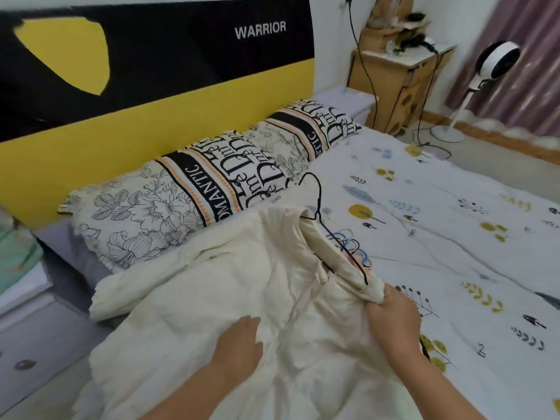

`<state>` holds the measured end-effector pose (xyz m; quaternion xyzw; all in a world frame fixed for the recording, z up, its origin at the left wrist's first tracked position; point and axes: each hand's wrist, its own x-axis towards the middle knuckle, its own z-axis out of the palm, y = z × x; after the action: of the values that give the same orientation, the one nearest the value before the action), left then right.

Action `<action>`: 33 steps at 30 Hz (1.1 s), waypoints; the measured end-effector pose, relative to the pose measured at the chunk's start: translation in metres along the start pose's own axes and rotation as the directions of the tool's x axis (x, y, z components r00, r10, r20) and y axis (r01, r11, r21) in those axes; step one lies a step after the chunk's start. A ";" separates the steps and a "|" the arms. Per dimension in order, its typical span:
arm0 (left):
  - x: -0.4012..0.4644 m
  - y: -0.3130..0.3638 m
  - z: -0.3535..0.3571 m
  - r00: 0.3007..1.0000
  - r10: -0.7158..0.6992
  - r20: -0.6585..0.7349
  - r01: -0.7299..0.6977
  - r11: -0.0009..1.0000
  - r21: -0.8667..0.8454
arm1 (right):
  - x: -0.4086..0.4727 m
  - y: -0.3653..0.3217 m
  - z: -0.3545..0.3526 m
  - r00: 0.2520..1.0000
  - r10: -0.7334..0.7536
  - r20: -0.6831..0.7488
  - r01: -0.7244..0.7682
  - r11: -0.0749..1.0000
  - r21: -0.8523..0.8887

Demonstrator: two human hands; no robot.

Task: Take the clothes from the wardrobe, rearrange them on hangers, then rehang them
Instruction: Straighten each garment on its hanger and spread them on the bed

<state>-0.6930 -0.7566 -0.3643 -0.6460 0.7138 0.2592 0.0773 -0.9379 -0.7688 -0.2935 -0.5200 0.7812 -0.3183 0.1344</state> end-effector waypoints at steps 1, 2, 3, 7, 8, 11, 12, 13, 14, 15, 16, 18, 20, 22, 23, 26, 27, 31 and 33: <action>-0.007 0.004 -0.019 0.993 -0.004 -0.115 -0.001 0.999 -0.043 | -0.006 -0.009 -0.013 1.000 -0.011 -0.006 0.011 0.999 0.035; -0.019 0.009 -0.042 0.973 -0.028 -0.231 0.006 0.996 -0.093 | -0.013 -0.021 -0.029 1.000 -0.025 -0.007 0.025 0.997 0.079; -0.025 0.014 -0.063 0.941 -0.056 -0.335 0.007 0.989 -0.145 | -0.019 -0.030 -0.040 0.999 -0.035 0.003 0.034 0.991 0.128; -0.071 0.028 -0.148 0.715 -0.109 -0.691 -0.043 0.979 -0.199 | -0.059 -0.078 -0.097 0.986 -0.160 0.045 0.140 0.944 0.298; -0.086 0.029 -0.167 0.657 -0.090 -0.748 -0.058 0.984 -0.170 | -0.069 -0.089 -0.111 0.978 -0.203 0.053 0.175 0.929 0.326; -0.129 0.021 -0.216 0.570 -0.020 -0.821 -0.067 0.995 -0.071 | -0.095 -0.115 -0.142 0.959 -0.275 0.064 0.222 0.877 0.427; -0.144 0.017 -0.229 0.561 -0.004 -0.828 -0.067 0.997 -0.050 | -0.102 -0.121 -0.150 0.956 -0.282 0.076 0.221 0.868 0.445; -0.160 0.012 -0.240 0.549 0.006 -0.836 -0.072 0.997 -0.040 | -0.109 -0.127 -0.157 0.952 -0.295 0.085 0.226 0.861 0.456; -0.176 0.006 -0.249 0.531 0.013 -0.847 -0.075 0.997 -0.031 | -0.115 -0.133 -0.164 0.946 -0.312 0.091 0.240 0.858 0.453; -0.193 0.000 -0.256 0.512 0.021 -0.859 -0.070 0.997 -0.017 | -0.120 -0.138 -0.170 0.933 -0.346 0.101 0.269 0.856 0.443; -0.210 -0.007 -0.260 0.497 0.024 -0.867 -0.059 0.998 -0.006 | -0.125 -0.145 -0.176 0.916 -0.382 0.123 0.298 0.854 0.427; -0.244 -0.021 -0.266 0.455 0.018 -0.890 -0.049 0.999 -0.005 | -0.134 -0.163 -0.189 0.863 -0.472 0.180 0.375 0.837 0.398; -0.274 -0.037 -0.272 0.412 -0.015 -0.911 -0.017 1.000 -0.024 | -0.141 -0.184 -0.200 0.777 -0.579 0.248 0.485 0.801 0.350; -0.299 -0.053 -0.282 0.377 -0.072 -0.923 0.024 0.997 -0.068 | -0.149 -0.207 -0.210 0.684 -0.647 0.339 0.577 0.763 0.292; -0.310 -0.062 -0.287 0.358 -0.096 -0.929 0.034 0.995 -0.090 | -0.153 -0.220 -0.213 0.642 -0.670 0.372 0.614 0.740 0.273; -0.340 -0.092 -0.300 0.315 -0.133 -0.940 0.047 0.991 -0.125 | -0.168 -0.261 -0.217 0.601 -0.706 0.374 0.684 0.697 0.216; -0.349 -0.103 -0.304 0.302 -0.121 -0.945 0.041 0.993 -0.114 | -0.174 -0.276 -0.215 0.619 -0.706 0.345 0.690 0.698 0.190; -0.380 -0.156 -0.314 0.278 -0.066 -0.958 0.022 0.998 -0.063 | -0.202 -0.342 -0.194 0.687 -0.698 0.199 0.701 0.710 0.070; -0.389 -0.187 -0.320 0.271 -0.025 -0.962 0.001 1.000 -0.025 | -0.217 -0.376 -0.177 0.698 -0.700 0.152 0.704 0.709 0.033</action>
<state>-0.3814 -0.5701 0.0316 -0.6779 0.6079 -0.1772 -0.3735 -0.6683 -0.6078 0.0545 -0.8030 0.5156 -0.2937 0.0554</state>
